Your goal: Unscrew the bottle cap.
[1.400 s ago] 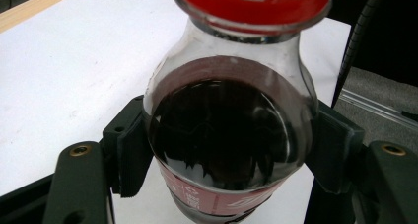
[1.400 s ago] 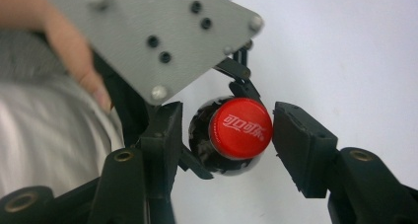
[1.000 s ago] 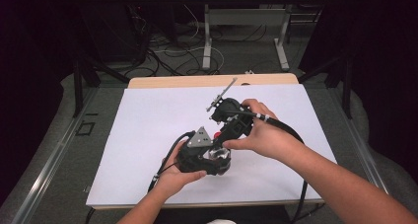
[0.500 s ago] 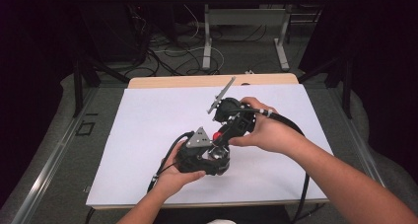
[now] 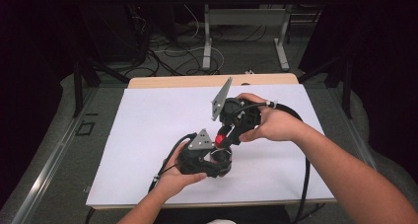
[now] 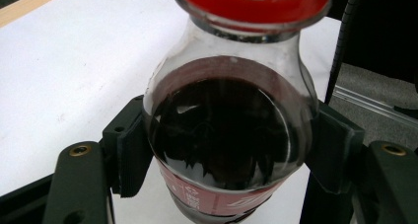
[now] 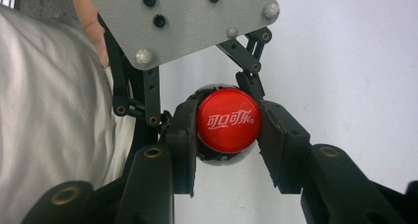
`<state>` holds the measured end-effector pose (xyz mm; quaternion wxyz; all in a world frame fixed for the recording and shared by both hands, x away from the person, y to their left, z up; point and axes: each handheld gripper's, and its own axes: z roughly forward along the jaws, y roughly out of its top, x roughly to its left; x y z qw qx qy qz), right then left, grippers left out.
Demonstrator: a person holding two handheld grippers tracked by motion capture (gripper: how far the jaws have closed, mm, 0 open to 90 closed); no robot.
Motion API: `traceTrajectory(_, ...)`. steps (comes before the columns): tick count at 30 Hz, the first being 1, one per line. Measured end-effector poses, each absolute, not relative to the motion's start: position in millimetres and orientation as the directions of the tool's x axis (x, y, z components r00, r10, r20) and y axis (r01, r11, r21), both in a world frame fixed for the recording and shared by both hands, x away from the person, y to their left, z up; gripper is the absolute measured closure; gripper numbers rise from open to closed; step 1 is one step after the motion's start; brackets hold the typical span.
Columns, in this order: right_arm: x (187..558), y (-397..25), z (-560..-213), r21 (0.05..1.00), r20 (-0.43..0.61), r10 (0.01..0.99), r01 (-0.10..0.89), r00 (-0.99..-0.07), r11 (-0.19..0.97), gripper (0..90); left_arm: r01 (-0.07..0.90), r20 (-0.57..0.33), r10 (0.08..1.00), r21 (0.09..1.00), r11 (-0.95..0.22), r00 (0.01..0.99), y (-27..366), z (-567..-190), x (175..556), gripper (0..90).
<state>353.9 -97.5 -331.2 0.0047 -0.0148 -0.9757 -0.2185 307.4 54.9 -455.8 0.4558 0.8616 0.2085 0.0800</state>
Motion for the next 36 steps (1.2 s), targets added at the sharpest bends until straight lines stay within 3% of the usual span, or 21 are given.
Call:
traceTrajectory(9,355.5,-98.1,-331.0,0.423,0.014,0.020,0.024,-1.000,0.906,59.8,0.292,-0.058,0.427,0.810,-0.508,0.903,54.6,-454.4,309.2,30.1)
traceTrajectory(11,353.2,-97.8,-331.5,0.437,0.027,0.091,0.094,-0.995,0.895,44.0,0.291,-0.054,0.432,0.813,-0.505,0.900,55.6,-454.3,310.3,30.1)
traceTrajectory(13,350.0,-96.9,-332.2,0.435,0.024,0.173,0.166,-0.985,0.885,40.0,0.294,-0.050,0.451,0.820,-0.490,0.891,56.2,-454.7,310.8,30.1)
traceTrajectory(24,331.7,-86.8,-329.9,0.453,0.028,0.528,0.482,-0.849,0.750,45.5,0.320,-0.068,0.476,0.821,-0.473,0.877,58.3,-455.0,312.3,30.1)
traceTrajectory(30,331.0,-83.2,-330.6,0.456,0.036,0.586,0.535,-0.810,0.711,49.8,0.322,-0.067,0.480,0.820,-0.473,0.875,58.4,-455.0,312.7,30.1)
traceTrajectory(36,329.8,-83.0,-331.6,0.467,0.037,0.645,0.584,-0.763,0.664,60.3,0.326,-0.065,0.488,0.819,-0.472,0.870,59.2,-455.3,313.1,30.1)
